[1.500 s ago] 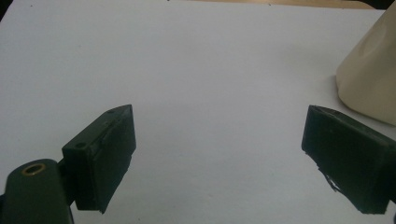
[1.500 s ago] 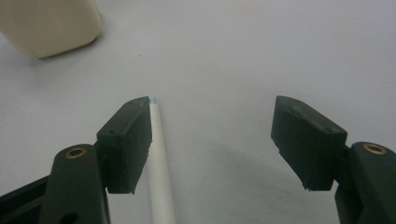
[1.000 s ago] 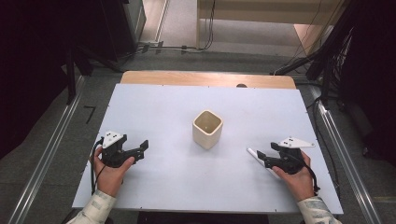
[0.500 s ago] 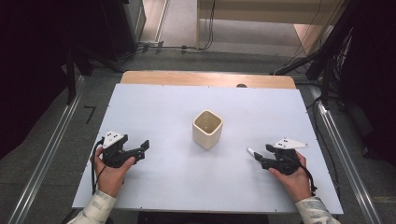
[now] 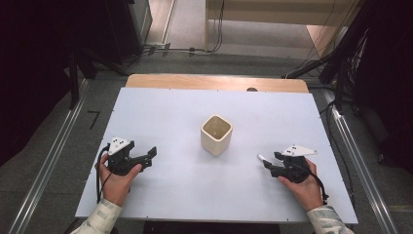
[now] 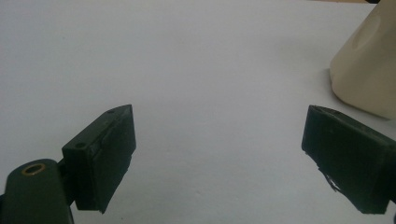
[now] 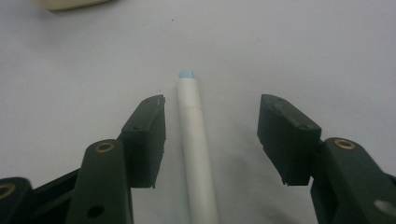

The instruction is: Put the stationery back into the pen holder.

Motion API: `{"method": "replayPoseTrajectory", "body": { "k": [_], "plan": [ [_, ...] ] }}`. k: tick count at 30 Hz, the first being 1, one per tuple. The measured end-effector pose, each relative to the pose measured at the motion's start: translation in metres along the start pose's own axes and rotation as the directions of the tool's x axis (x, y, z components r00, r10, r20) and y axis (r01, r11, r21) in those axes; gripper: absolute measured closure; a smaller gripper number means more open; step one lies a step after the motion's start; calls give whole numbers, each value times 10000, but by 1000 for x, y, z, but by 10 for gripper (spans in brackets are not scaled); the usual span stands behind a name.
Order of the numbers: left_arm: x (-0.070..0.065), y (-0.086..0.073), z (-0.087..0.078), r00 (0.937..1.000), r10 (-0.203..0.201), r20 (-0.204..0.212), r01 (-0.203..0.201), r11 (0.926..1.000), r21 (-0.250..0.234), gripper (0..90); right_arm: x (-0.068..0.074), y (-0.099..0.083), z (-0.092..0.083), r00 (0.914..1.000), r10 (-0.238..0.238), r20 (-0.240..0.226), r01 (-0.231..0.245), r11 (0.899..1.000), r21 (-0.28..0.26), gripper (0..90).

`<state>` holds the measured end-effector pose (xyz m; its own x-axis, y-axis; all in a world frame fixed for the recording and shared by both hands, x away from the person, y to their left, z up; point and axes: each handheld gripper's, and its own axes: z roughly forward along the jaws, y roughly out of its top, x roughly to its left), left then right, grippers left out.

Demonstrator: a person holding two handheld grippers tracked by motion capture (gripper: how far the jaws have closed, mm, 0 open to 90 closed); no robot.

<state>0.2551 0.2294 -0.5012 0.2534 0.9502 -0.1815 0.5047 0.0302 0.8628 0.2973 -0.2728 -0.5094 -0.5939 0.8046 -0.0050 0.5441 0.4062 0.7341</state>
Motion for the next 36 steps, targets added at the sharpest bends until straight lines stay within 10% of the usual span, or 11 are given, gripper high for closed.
{"method": "replayPoseTrajectory", "body": {
  "k": [36],
  "plan": [
    [-1,0,-1,9999,-57,106,58,10000,-27,108,6,-1,5,9999,-156,-20,157,9988,458,761]
  ]
}}
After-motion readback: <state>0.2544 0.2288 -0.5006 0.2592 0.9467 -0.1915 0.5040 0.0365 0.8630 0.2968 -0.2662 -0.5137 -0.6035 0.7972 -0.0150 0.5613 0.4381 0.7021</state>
